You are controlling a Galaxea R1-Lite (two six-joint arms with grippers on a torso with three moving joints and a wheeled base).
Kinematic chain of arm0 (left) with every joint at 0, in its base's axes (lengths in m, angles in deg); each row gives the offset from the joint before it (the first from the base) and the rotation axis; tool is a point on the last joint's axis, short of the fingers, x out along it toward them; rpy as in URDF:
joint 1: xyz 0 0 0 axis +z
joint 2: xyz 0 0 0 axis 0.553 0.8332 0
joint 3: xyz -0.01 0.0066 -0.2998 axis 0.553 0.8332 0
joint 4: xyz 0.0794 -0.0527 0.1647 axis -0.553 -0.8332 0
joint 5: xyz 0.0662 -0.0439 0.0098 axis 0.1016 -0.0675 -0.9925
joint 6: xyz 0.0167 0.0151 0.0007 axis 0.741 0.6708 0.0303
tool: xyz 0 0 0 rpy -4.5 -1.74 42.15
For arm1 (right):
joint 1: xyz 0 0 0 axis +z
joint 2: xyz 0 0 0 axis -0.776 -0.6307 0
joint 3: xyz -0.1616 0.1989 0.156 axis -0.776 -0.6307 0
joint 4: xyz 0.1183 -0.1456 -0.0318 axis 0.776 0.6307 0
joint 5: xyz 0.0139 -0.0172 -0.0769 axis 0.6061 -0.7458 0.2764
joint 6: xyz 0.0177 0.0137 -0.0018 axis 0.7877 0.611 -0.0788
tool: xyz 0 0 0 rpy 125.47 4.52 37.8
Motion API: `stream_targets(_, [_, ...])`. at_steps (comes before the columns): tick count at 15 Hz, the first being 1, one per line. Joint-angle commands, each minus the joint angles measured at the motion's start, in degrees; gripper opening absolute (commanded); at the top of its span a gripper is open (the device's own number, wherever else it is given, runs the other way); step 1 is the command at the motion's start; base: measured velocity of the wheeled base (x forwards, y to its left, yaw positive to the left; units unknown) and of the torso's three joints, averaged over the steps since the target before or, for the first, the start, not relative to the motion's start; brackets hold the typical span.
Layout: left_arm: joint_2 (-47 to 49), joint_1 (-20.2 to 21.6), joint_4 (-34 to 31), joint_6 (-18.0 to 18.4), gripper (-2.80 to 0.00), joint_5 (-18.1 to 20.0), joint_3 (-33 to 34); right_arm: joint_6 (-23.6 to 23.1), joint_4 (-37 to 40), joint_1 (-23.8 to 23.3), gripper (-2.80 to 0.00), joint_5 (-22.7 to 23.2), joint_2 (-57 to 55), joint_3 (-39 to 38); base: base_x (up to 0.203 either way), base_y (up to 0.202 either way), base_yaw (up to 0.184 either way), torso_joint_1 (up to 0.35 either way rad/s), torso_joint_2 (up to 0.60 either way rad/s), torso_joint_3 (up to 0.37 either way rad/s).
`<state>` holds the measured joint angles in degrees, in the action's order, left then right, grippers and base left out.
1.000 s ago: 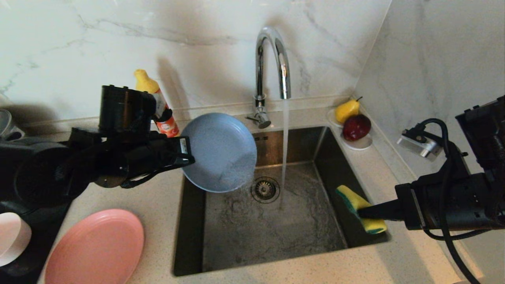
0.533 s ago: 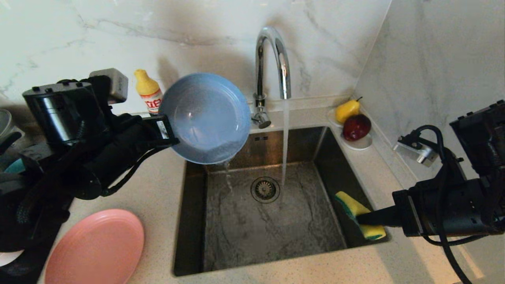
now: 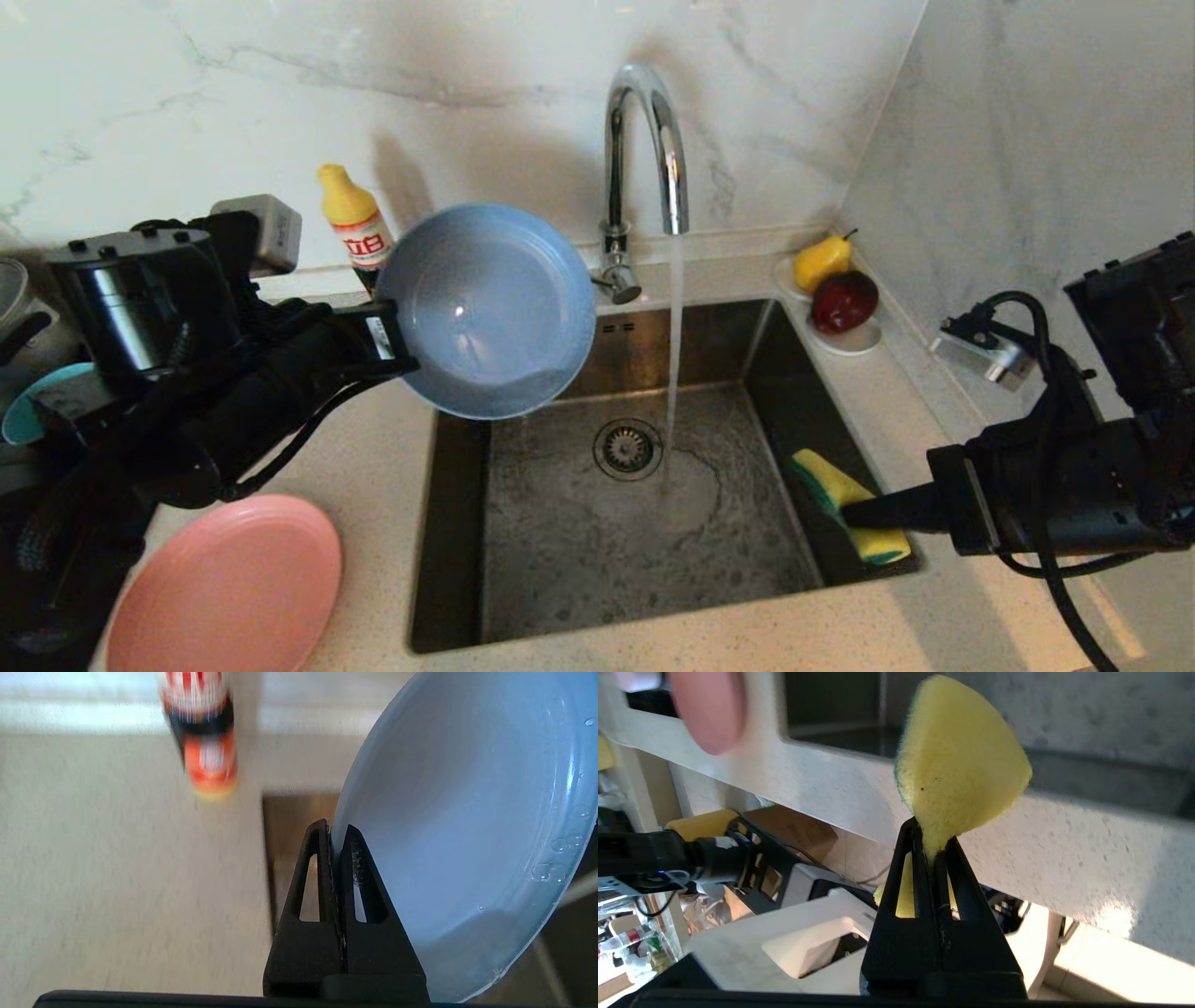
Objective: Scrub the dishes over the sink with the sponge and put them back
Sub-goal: Wash the plate, then wipe the plate
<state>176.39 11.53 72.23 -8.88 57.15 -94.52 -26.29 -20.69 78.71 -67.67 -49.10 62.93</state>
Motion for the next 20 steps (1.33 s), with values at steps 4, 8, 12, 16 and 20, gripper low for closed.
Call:
stream_targets(4, [-6.4,0.0,-12.7,-0.5,-2.80,1.7,-3.4,0.1,0.8,1.8,-2.80,0.0,2.8,0.7,0.000,0.000,0.000,0.000,0.00,0.000])
stream_targets(8, [-7.1,0.0,-4.0,3.9,-2.80,2.3,-1.6,0.2,0.7,2.3,-2.80,0.1,3.5,-1.3,0.000,0.000,0.000,0.000,0.00,0.000])
stream_targets(12, [-6.7,-0.4,-6.6,1.0,-2.80,3.5,0.8,0.2,0.8,3.7,-2.80,0.1,3.5,1.1,0.000,0.000,0.000,0.000,0.00,0.000])
stream_targets(16, [-8.7,-2.0,-29.5,-6.8,-2.80,11.0,-3.2,0.3,1.1,7.2,-2.80,0.1,0.6,6.9,0.000,0.000,0.000,0.000,0.00,0.000])
stream_targets(20, [-8.3,-7.0,-33.6,-8.7,-2.80,14.5,-3.4,0.2,1.1,11.9,-2.80,0.1,-1.7,10.8,0.000,0.000,0.000,0.000,0.00,0.000])
